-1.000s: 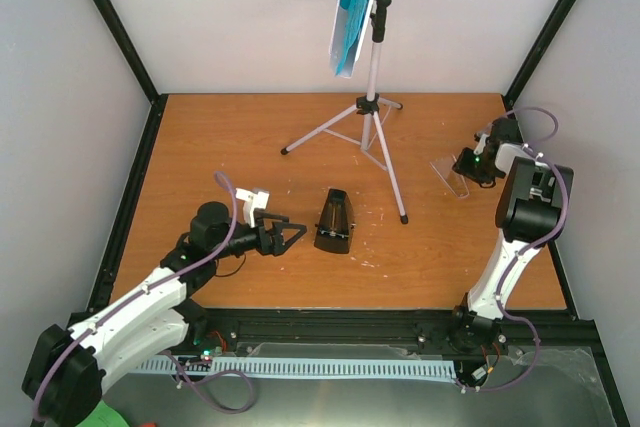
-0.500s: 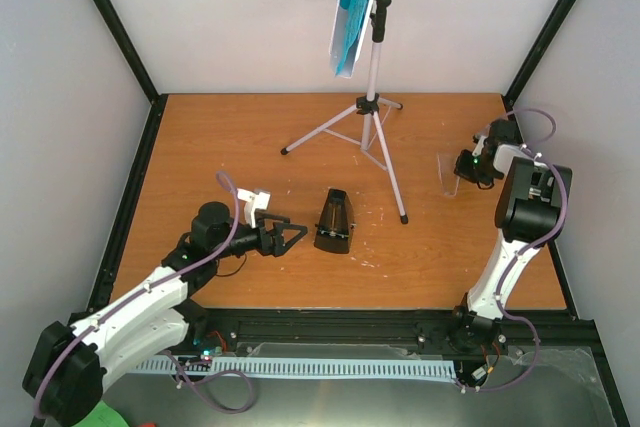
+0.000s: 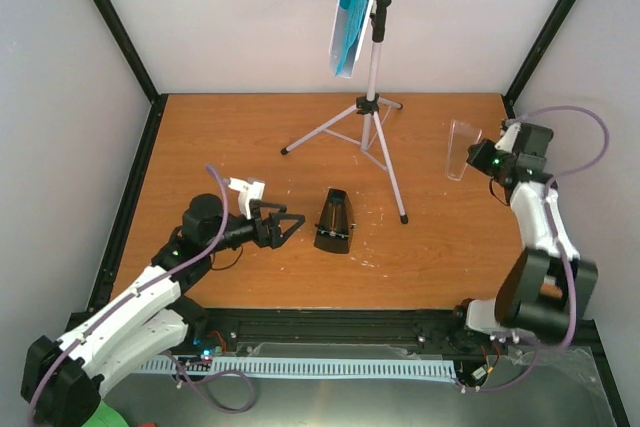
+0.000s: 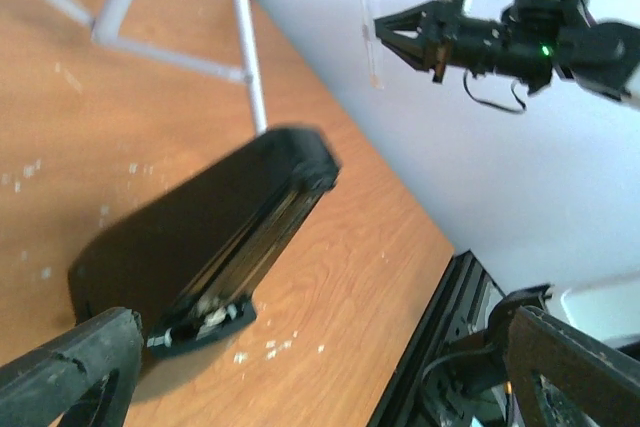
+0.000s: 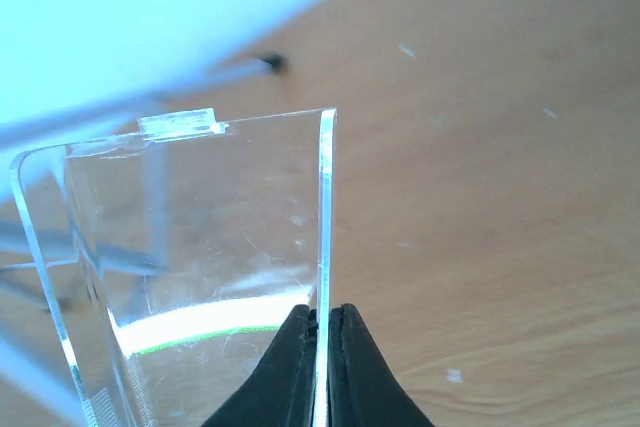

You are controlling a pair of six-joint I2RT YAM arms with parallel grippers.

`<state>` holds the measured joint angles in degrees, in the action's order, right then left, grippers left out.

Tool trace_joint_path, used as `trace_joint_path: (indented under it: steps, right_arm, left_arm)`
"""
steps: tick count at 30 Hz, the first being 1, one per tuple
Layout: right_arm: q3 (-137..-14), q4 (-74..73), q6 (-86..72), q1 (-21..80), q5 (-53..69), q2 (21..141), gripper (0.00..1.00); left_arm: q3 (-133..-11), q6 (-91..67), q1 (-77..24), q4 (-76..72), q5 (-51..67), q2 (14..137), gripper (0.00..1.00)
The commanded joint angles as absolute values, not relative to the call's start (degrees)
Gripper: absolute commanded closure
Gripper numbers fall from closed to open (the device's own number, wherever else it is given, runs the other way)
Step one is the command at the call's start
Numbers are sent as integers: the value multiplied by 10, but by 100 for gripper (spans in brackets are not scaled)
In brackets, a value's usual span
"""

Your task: Pack up the instrument practice props

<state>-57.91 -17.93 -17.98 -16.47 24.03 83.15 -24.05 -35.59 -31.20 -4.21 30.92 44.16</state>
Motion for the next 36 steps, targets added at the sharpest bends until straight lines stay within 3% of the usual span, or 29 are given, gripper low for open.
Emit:
trace_joint_path:
  steps: [1,11,18,24,32,36]
  right_arm:
    - [-527,-149,-252,-151,366,690,97]
    - [-480,-319,-240,75,474,550,97]
    - [-426,-296,-310,233,526,522,97]
    - [-412,-304,-294,336,550,571,97]
    - [-438,-317,-258,392,579,635,97]
    - [-451,-358,-223,403,580,660,97]
  left_arm:
    - [-321,-305,-308,6,284,421,0]
    - [-504,-156,-308,134,376,480,1]
    - [-561,-93,-309,182,518,544,6]
    - [-543,-101,-328,147,623,575,18]
    - [-530,-55,-411,224,640,633,40]
    - [-517,-33,-434,261,634,645,46]
